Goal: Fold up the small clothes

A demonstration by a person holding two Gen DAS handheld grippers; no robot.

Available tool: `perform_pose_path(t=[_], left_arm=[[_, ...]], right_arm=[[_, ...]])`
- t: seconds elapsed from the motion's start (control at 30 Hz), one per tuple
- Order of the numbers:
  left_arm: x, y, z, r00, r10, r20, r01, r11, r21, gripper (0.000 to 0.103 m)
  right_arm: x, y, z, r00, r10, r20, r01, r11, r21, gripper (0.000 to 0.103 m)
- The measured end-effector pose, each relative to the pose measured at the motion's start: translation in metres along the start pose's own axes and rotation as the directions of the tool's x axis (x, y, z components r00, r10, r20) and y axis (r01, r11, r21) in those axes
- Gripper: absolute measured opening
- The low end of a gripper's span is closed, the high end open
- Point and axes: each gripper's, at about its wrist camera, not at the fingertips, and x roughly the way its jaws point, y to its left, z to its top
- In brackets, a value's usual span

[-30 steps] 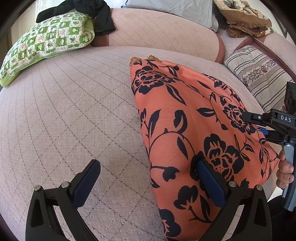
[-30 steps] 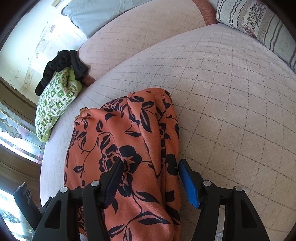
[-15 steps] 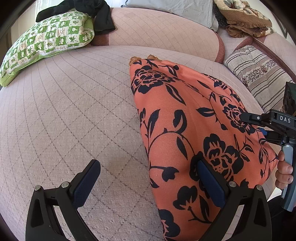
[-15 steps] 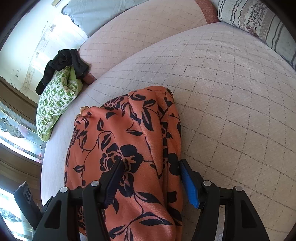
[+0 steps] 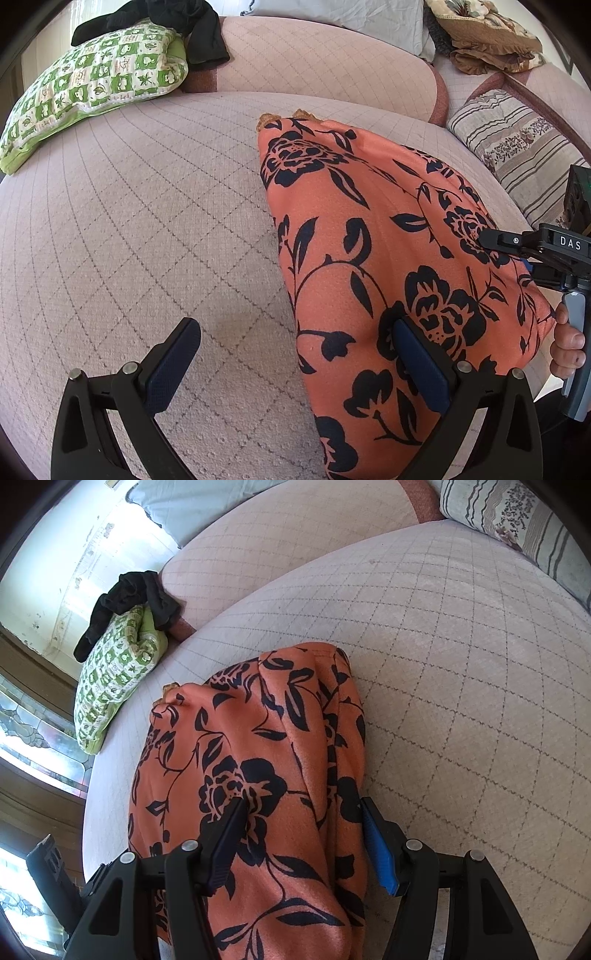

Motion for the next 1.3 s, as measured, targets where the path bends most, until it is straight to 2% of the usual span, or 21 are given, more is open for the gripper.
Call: perform_pose_path(t=[0.1,0.17,0.27,0.37,0.43,0.5,0.57,0.63,0.73,0.8,0.83,0.9,0.97,1.07,1.17,1.23,1.3], left_arm=[[0.0,0.0,0.0,1.0,-0.004,-0.001,0.004,1.0,0.001,0.103],[0.001,0.003,0.001,0.999,-0.038,-0.032,0.038,0.999,-0.015,0.103],[0.003,0.011,0.011,0.978,-0.163,-0.126,0.154,0.985,-0.079,0.103],[-0.004,0.014,0.025,0.951,-0.284,-0.12,0.27,0.956,-0.116,0.103],[-0.001,0.008,0.036,0.938,-0.312,-0.148,0.3,0.949,-0.096,0.103],[0.007,-0.001,0.048,0.925,-0.327,-0.192,0.327,0.945,-0.033,0.103],[0.017,-0.005,0.054,0.92,-0.326,-0.215,0.334,0.943,-0.002,0.103],[0.027,0.0,0.054,0.919,-0.328,-0.219,0.331,0.943,-0.023,0.103],[0.04,0.007,0.047,0.899,-0.36,-0.249,0.355,0.933,-0.068,0.103],[0.037,0.007,0.046,0.894,-0.379,-0.24,0.383,0.923,-0.033,0.103],[0.037,0.007,0.046,0.89,-0.388,-0.24,0.393,0.919,-0.029,0.103],[0.039,0.01,0.046,0.872,-0.429,-0.237,0.43,0.902,-0.051,0.103],[0.041,0.013,0.049,0.863,-0.451,-0.228,0.446,0.892,-0.077,0.103],[0.041,0.012,0.052,0.863,-0.455,-0.22,0.446,0.89,-0.089,0.103],[0.038,0.006,0.051,0.879,-0.426,-0.214,0.423,0.904,-0.06,0.101],[0.038,-0.002,0.052,0.9,-0.385,-0.204,0.386,0.922,-0.034,0.093],[0.037,-0.006,0.054,0.913,-0.362,-0.188,0.366,0.931,-0.017,0.081]], right_arm=[[-0.001,-0.003,-0.001,1.0,0.013,-0.003,-0.013,1.0,0.003,0.065],[-0.002,-0.005,-0.001,1.0,0.021,-0.005,-0.021,1.0,0.006,0.065],[-0.005,-0.008,-0.001,0.999,0.046,-0.002,-0.046,0.999,0.023,0.065],[-0.009,-0.013,0.0,0.994,0.106,0.004,-0.106,0.993,0.056,0.066],[-0.011,-0.018,0.0,0.99,0.141,0.005,-0.141,0.987,0.079,0.067],[-0.014,-0.025,0.002,0.989,0.151,0.01,-0.151,0.984,0.098,0.067],[-0.018,-0.036,0.004,0.986,0.167,0.027,-0.169,0.976,0.136,0.068],[-0.018,-0.047,0.005,0.98,0.194,0.03,-0.196,0.964,0.18,0.07],[-0.006,-0.061,0.006,0.959,0.284,-0.022,-0.269,0.928,0.257,0.073],[0.01,-0.061,0.005,0.921,0.378,-0.091,-0.337,0.894,0.296,0.074],[0.016,-0.058,0.005,0.91,0.398,-0.116,-0.352,0.889,0.293,0.075],[0.022,-0.045,0.004,0.906,0.397,-0.148,-0.356,0.903,0.242,0.075],[0.03,-0.03,0.003,0.894,0.411,-0.18,-0.375,0.904,0.206,0.076],[0.037,-0.017,0.001,0.895,0.409,-0.18,-0.382,0.909,0.167,0.084],[0.039,-0.008,-0.003,0.903,0.396,-0.168,-0.377,0.916,0.138,0.085],[0.038,0.001,-0.005,0.913,0.373,-0.163,-0.361,0.927,0.102,0.084],[0.038,0.007,-0.007,0.928,0.337,-0.162,-0.33,0.942,0.064,0.075]])
